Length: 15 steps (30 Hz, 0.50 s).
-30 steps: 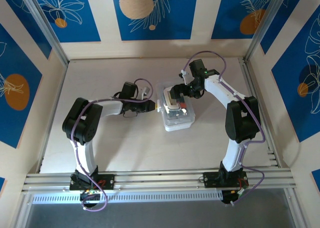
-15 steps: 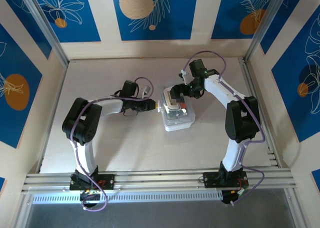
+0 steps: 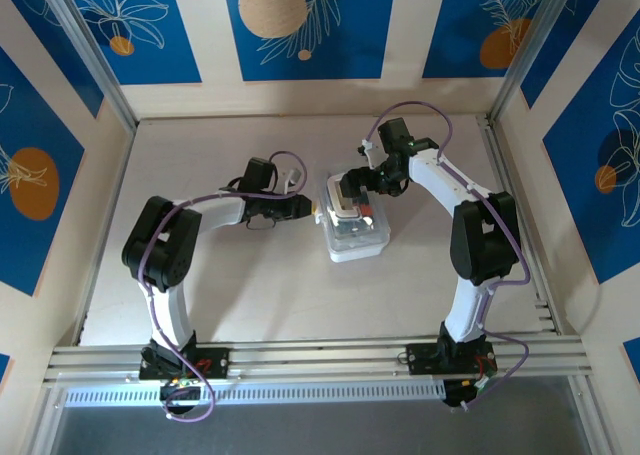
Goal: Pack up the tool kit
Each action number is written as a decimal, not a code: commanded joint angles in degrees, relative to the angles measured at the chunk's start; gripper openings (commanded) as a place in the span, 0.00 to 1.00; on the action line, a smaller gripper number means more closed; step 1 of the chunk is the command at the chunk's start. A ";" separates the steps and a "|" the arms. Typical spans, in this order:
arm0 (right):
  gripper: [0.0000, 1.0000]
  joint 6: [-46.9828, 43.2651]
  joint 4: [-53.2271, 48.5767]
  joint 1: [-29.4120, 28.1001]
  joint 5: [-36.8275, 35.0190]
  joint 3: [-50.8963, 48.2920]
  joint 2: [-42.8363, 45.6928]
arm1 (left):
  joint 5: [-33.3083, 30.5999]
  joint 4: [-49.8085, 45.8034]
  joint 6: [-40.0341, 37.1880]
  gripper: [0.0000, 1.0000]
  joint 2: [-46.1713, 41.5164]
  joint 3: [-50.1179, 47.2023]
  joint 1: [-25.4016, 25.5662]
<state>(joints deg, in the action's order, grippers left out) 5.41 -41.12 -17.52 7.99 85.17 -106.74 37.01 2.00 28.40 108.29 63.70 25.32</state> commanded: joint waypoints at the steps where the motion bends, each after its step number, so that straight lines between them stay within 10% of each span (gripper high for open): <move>1: 0.99 0.21 -3.61 -1.83 7.59 -1.07 -3.21 | 1.60 1.00 -1.16 0.26 -2.68 1.83 1.57; 15: 0.99 0.04 -3.88 -1.82 7.39 -0.94 -3.06 | 2.89 5.25 1.04 0.26 -2.22 -5.46 1.49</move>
<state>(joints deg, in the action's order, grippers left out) 5.41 -41.12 -17.52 7.99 85.17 -106.74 37.71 5.65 29.12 107.42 59.86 25.67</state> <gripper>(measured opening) 0.986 0.263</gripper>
